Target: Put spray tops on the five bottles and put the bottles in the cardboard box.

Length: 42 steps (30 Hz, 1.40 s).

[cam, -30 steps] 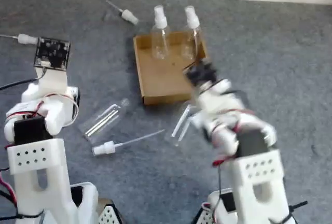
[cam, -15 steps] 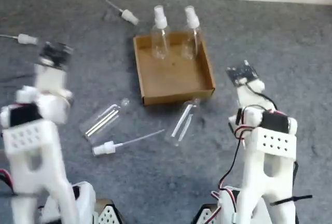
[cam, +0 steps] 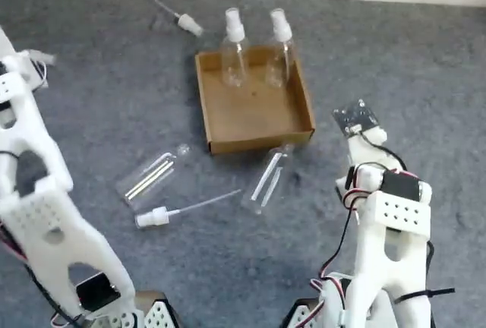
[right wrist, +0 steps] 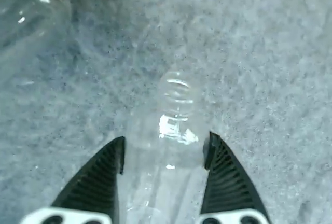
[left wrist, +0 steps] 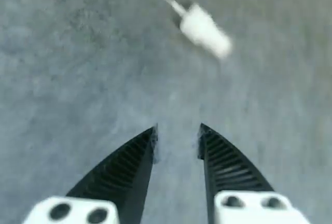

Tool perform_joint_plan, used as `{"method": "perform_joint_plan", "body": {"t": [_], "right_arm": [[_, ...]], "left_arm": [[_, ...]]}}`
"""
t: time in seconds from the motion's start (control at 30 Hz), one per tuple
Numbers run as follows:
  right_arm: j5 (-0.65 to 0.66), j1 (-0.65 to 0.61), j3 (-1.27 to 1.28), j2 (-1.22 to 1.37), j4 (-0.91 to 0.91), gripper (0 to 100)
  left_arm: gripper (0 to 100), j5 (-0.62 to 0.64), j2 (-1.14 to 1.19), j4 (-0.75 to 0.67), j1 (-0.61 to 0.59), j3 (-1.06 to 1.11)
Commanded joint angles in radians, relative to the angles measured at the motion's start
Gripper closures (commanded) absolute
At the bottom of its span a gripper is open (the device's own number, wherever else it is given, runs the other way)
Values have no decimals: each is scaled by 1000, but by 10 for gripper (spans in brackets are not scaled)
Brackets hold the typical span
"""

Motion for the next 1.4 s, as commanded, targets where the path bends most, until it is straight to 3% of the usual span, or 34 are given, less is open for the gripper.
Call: {"method": "perform_joint_plan", "body": {"t": [0.0, 0.17, 0.27, 0.6, 0.9, 1.0, 1.17, 1.37], "right_arm": [[6, 12, -7, 1, -21, 995], [6, 12, -5, 1, -21, 995], [6, 12, -5, 1, -21, 995], [6, 12, -5, 1, -18, 995], [6, 13, -4, 1, -15, 995], [6, 13, -4, 1, -15, 995], [6, 13, -4, -1, -15, 995], [6, 13, -4, -1, -15, 995]], "left_arm": [[890, 149, 318, -15, 12, -555], [890, 247, 622, -14, 24, -955], [890, 285, 737, -23, 42, -1066], [896, 316, 742, -546, 54, -811], [896, 95, 748, -624, 68, -654], [896, 43, 748, -525, 62, -651], [896, 28, 734, -224, 19, -694], [896, 26, 708, 230, -35, -918]]}}
